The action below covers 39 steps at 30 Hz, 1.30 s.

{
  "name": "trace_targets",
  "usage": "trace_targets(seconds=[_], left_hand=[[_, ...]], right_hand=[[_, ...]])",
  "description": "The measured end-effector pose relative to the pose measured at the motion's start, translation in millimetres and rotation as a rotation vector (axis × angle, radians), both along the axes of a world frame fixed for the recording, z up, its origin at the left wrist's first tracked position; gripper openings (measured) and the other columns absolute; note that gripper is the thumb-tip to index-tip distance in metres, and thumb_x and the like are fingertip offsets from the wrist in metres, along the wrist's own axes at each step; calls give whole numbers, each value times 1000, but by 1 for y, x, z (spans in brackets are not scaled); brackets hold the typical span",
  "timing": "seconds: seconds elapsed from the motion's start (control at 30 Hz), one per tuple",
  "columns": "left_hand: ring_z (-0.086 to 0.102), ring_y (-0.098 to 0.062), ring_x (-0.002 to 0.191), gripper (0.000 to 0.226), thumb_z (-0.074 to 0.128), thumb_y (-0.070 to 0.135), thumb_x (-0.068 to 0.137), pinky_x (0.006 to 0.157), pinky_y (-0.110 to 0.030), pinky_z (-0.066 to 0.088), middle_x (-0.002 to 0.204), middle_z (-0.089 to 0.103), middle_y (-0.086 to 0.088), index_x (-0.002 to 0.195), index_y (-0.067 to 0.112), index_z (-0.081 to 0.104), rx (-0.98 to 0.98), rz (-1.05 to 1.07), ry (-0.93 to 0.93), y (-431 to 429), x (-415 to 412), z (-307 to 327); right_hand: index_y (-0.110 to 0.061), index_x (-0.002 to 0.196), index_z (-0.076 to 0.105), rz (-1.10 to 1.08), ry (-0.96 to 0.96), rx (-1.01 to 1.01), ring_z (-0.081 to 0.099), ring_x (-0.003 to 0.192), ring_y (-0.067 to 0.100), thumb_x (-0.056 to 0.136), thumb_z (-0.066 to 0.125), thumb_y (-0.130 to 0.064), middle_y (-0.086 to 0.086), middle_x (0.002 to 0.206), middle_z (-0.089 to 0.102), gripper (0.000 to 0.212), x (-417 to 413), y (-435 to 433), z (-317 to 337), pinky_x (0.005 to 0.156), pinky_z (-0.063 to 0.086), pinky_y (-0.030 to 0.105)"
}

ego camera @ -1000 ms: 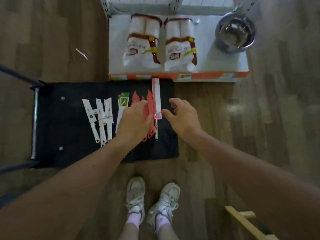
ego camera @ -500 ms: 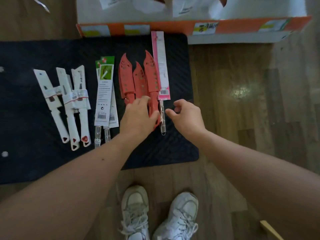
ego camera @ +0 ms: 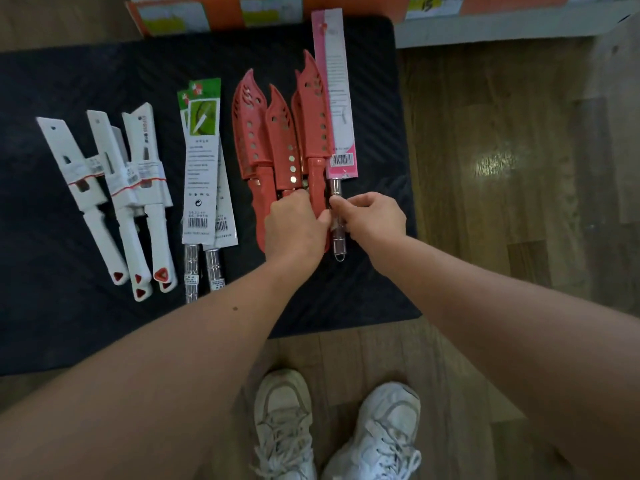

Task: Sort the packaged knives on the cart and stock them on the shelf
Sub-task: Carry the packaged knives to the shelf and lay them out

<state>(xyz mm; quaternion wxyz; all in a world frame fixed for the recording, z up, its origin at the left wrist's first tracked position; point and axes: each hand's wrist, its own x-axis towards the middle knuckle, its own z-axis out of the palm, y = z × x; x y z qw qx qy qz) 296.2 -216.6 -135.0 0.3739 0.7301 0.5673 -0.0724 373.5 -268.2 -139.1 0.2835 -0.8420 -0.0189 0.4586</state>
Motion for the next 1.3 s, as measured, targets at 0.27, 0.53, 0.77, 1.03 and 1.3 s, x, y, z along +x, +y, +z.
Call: trace_targets(seconds=[0.27, 0.53, 0.77, 1.03, 1.3], left_hand=[[64, -15, 79, 18, 65, 27, 84, 72, -24, 49, 81, 67, 1, 96, 14, 70, -91, 138, -82, 5, -11, 5], [53, 3, 61, 13, 65, 25, 84, 63, -14, 45, 67, 60, 10, 92, 16, 69, -168, 194, -210, 2, -14, 48], [67, -18, 78, 15, 65, 25, 84, 79, -33, 55, 78, 69, -2, 88, 12, 69, -147, 209, -256, 17, -5, 143], [66, -14, 73, 14, 67, 22, 83, 76, -27, 54, 71, 66, 4, 94, 13, 71, -22, 180, -411, 43, 19, 277], [57, 0, 64, 17, 65, 22, 84, 60, -5, 46, 75, 63, 8, 98, 14, 69, 63, 186, -540, 67, 24, 433]], right_hand=[[-8, 95, 66, -66, 289, 14, 67, 95, 23, 84, 66, -25, 10, 101, 70, 20, 2, 11, 1, 88, 55, 36], [-7, 99, 63, 5, 283, 141, 66, 83, 16, 92, 56, -21, 6, 91, 67, 17, 18, -2, 54, 63, 54, 22], [-11, 98, 63, 22, 82, 201, 64, 75, 10, 88, 61, -26, 1, 86, 65, 18, 37, 2, 152, 64, 55, 23], [-15, 93, 63, 86, -32, 313, 67, 87, 20, 86, 63, -30, 4, 91, 67, 16, 53, 23, 290, 84, 56, 37], [-20, 72, 59, 81, -101, 468, 66, 84, 23, 86, 63, -28, 2, 76, 63, 17, 55, 46, 448, 86, 56, 42]])
